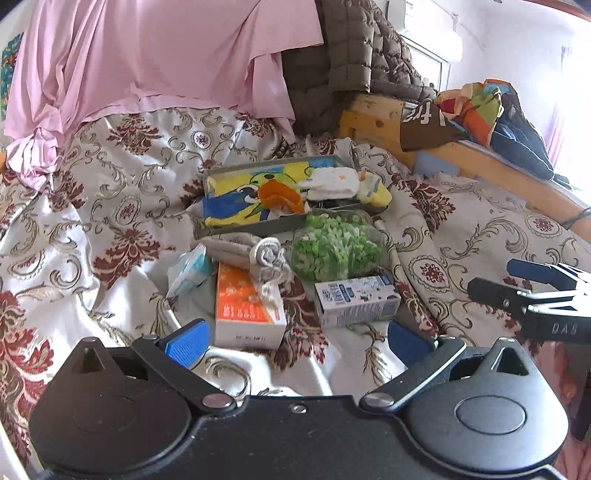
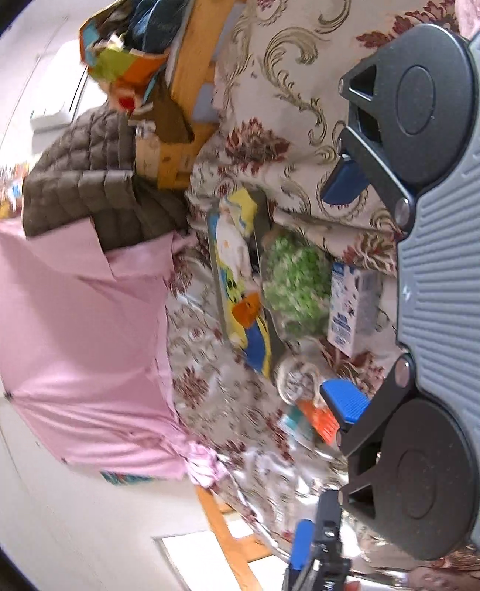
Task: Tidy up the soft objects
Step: 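Move both tools back over the remaining soft items, then grasp the tissue packet with the left gripper while the right gripper grasps the grey drawstring bag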
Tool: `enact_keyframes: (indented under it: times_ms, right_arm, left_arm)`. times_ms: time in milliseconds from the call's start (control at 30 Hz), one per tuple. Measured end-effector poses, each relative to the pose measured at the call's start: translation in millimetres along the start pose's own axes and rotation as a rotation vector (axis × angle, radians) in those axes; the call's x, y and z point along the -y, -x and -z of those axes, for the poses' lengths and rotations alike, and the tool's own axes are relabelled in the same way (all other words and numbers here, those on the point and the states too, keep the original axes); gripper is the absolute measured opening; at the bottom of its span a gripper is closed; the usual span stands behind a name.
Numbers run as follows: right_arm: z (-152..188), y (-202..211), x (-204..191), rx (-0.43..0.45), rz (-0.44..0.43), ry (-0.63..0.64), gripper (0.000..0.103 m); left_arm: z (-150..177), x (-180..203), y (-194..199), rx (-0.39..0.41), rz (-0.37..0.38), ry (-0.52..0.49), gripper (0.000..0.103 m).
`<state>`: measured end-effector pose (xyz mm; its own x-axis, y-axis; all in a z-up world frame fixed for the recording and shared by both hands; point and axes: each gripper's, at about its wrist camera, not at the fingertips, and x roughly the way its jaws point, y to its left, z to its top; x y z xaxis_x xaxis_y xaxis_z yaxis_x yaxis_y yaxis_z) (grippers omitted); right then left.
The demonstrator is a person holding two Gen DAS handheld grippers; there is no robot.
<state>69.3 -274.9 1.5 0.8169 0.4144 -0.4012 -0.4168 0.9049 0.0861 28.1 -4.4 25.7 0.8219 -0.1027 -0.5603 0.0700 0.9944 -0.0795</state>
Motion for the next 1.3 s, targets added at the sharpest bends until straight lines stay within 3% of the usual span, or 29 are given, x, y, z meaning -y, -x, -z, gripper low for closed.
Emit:
enact_keyframes:
  times_ms: [267,500,600,833,933,1167,1300]
  right_arm:
    - [-4,-12,-23,-0.059,-0.037,0.036,0.103]
    - [-8,-28,-35,-0.1,-0.094,0.08,0.103]
    - [-10,-35,-40,-0.111,-0.126,0.104,0.103]
    - [-21,-66,-41,-0.116,-0.2,0.087,0.103]
    - [-25,-85,-38,-0.112,-0.221,0.068,0.103]
    - [-24,-125,-36,-0.135,-0.248,0.034,0.103]
    - [-28,-147,-40,-0.096,-0.247,0.071,0.103]
  left_arm:
    - [8,-23,11,0.015,-0.032,0.084,0.102]
    - [-7,-29,19,0.078,-0.07,0.06,0.102]
    - [-14,-31,16,0.043,-0.083,0.042,0.102]
    - [-39,-47,19,-0.152,-0.134,-0.044,0.102]
    - [-44,-53,16,-0.149,-0.152,-0.08,0.102]
    - [-40,-66,-31,-0.145,-0.168,-0.004,0.102]
    - [-40,-70,-53,-0.151,-0.156,-0.004,0.102]
